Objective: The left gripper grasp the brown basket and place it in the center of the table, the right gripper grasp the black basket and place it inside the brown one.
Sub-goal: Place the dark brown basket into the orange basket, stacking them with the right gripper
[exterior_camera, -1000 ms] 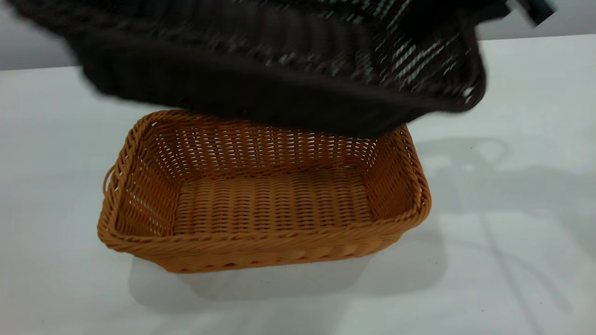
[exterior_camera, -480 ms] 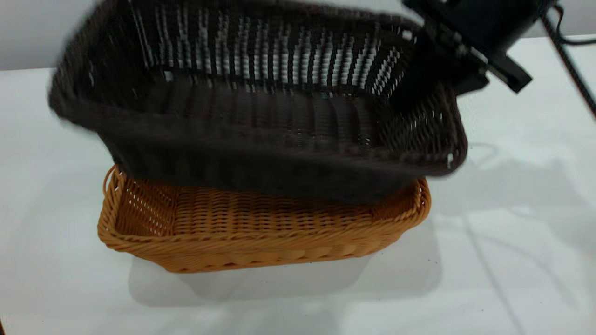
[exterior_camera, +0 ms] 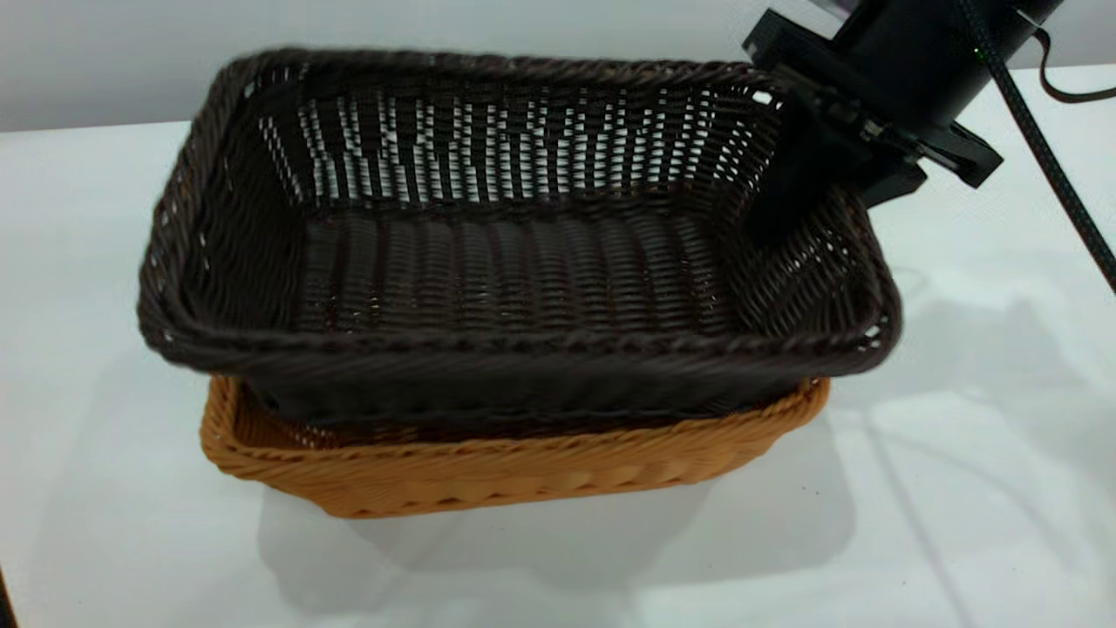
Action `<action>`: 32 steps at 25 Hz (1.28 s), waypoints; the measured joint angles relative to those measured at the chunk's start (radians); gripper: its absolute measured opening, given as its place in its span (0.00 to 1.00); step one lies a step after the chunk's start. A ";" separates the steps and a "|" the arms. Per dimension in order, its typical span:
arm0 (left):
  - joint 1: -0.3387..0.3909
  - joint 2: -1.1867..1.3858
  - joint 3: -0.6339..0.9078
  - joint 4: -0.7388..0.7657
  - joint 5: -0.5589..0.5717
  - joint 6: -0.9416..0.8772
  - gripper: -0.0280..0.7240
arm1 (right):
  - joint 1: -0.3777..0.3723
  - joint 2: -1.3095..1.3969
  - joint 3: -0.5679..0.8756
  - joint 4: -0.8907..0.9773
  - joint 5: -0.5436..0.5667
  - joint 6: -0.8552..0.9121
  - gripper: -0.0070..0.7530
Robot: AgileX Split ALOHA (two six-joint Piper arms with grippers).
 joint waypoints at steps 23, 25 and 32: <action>0.000 0.000 0.000 -0.009 0.008 -0.038 0.87 | 0.012 0.015 0.000 -0.061 -0.053 0.012 0.17; 0.000 0.000 0.000 -0.009 0.008 -0.037 0.87 | 0.012 0.015 0.000 -0.061 -0.053 0.012 0.20; 0.000 0.000 0.000 -0.009 0.015 -0.038 0.87 | 0.012 0.014 0.000 -0.066 0.005 -0.066 0.52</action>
